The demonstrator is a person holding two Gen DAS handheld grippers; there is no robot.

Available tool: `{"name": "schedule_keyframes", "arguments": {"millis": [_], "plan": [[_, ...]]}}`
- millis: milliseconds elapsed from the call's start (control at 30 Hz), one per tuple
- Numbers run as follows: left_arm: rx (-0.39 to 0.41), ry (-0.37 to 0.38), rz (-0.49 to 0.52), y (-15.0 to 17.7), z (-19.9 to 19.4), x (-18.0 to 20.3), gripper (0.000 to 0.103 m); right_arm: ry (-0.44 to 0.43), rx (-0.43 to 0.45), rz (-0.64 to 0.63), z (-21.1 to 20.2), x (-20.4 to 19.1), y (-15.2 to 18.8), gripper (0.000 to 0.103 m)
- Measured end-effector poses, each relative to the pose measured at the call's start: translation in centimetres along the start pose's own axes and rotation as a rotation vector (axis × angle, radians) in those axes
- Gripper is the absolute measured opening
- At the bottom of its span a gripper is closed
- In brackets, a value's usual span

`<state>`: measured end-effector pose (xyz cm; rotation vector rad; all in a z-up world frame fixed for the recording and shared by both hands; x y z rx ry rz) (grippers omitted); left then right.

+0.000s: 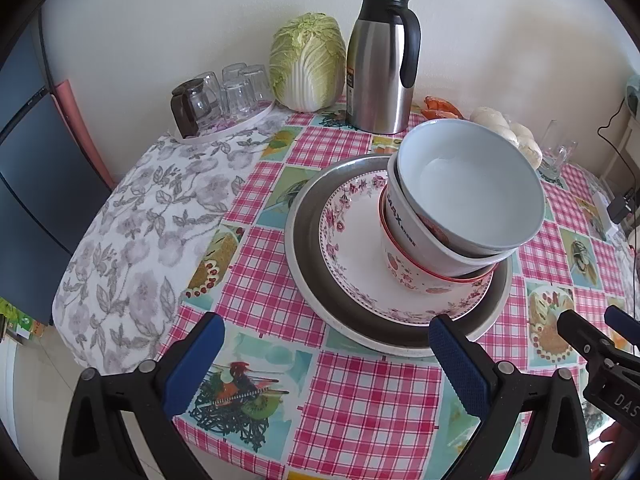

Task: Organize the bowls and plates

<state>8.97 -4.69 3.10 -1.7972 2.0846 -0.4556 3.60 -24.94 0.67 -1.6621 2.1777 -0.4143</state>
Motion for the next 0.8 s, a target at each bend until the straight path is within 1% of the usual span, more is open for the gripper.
{"name": "schedule_keyframes", "arguments": {"millis": [533, 800], "plan": [[0.014, -0.011, 0.0, 0.1, -0.26, -0.06, 0.103, 0.0, -0.004, -0.002, 0.07, 0.03, 0.03, 0.094], [0.008, -0.006, -0.002, 0.11, -0.22, -0.09, 0.103, -0.001, -0.006, -0.003, 0.12, 0.06, 0.06, 0.094]]}}
Point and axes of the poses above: each gripper's, at about its wrist camera, not at the fingertips, and z roughly the way its jaws point, x to its right, y to its underside, the point moved 2 cm from there along z, roughly the way its jaws point, and after that the axes turned 5 degrees about -x, right-handed, at the moved point
